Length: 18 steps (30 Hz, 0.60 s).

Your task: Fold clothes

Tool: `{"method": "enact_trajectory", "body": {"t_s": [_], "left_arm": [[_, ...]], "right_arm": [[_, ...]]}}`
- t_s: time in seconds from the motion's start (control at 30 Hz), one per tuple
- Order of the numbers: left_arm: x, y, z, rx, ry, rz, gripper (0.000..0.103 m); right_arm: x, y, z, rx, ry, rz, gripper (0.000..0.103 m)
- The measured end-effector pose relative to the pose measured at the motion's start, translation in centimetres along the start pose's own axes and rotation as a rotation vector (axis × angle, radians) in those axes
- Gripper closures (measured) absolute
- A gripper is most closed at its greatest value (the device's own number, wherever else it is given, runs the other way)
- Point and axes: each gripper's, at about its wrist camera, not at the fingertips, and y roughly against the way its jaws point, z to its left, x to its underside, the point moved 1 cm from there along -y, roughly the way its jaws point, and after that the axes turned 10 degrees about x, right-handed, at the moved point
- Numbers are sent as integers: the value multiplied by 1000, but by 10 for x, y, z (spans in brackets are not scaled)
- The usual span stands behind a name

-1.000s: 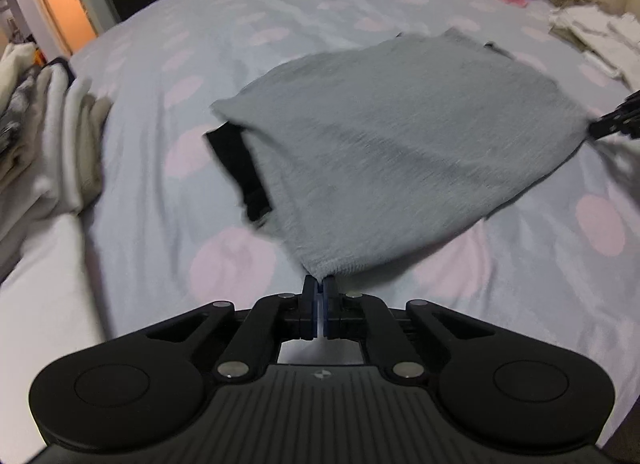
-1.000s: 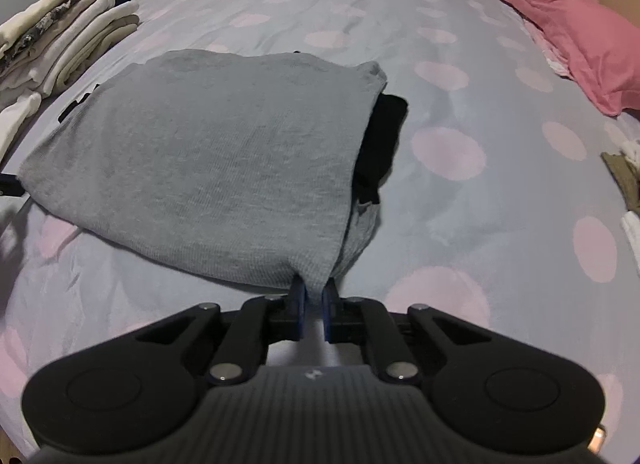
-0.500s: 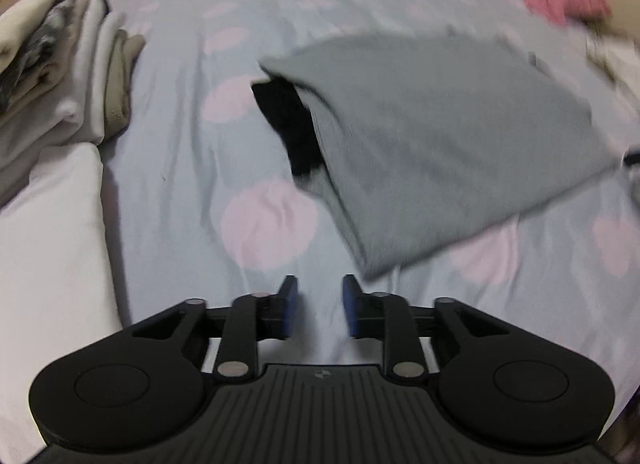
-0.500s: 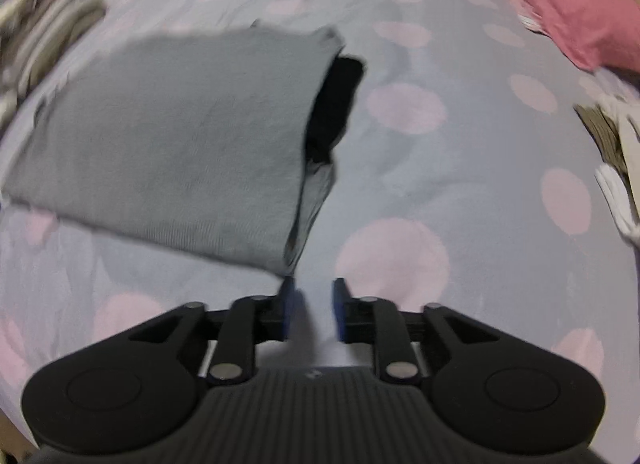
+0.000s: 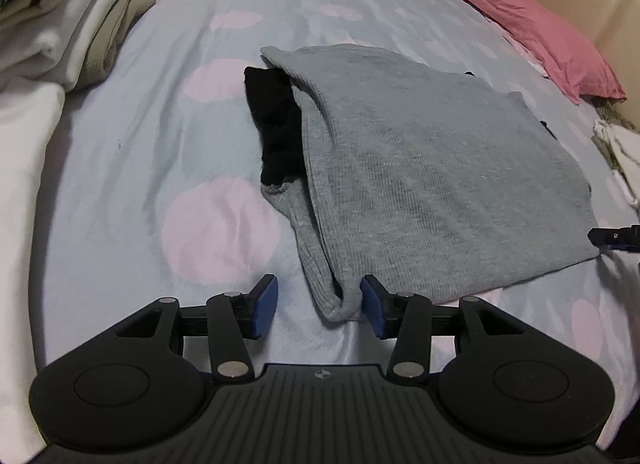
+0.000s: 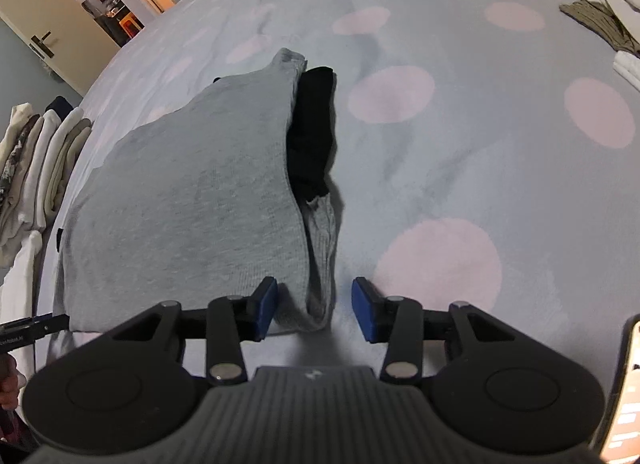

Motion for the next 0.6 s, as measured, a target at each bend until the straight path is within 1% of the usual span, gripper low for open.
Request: {"method": "enact_trajectory", "body": {"t_s": [0.07,0.1,0.13,0.17,0.2,0.23,0.37,0.5,0.6], "left_arm": [[2,-2,-5,-27,-22,-11,60],[2,-2,-8,-40,-34,-17,65],[3,-1,-10,-45,-43,-28,69],[3,1,-12,-40,-51,-40,82],[1,4,-12,-30,-48,-48,97],[-1,7,-13,-20,-45,-55,97],[-13,21,-11,12,24,-52,98],[-24,47,-13,35,49,-50,99],[-24,63,-13,55,96,-4,99]], "right_arm": [[3,-7,3,16,10,-2,58],[4,-7,8,25,34,-12,62],[5,-7,13,35,61,-24,69],[6,-6,18,45,88,-36,73],[7,-6,23,55,115,-48,85],[6,-5,24,44,111,-49,91],[-3,2,17,12,30,-22,93],[-14,25,12,-18,-26,4,93],[-17,44,12,-24,-17,57,94]]}}
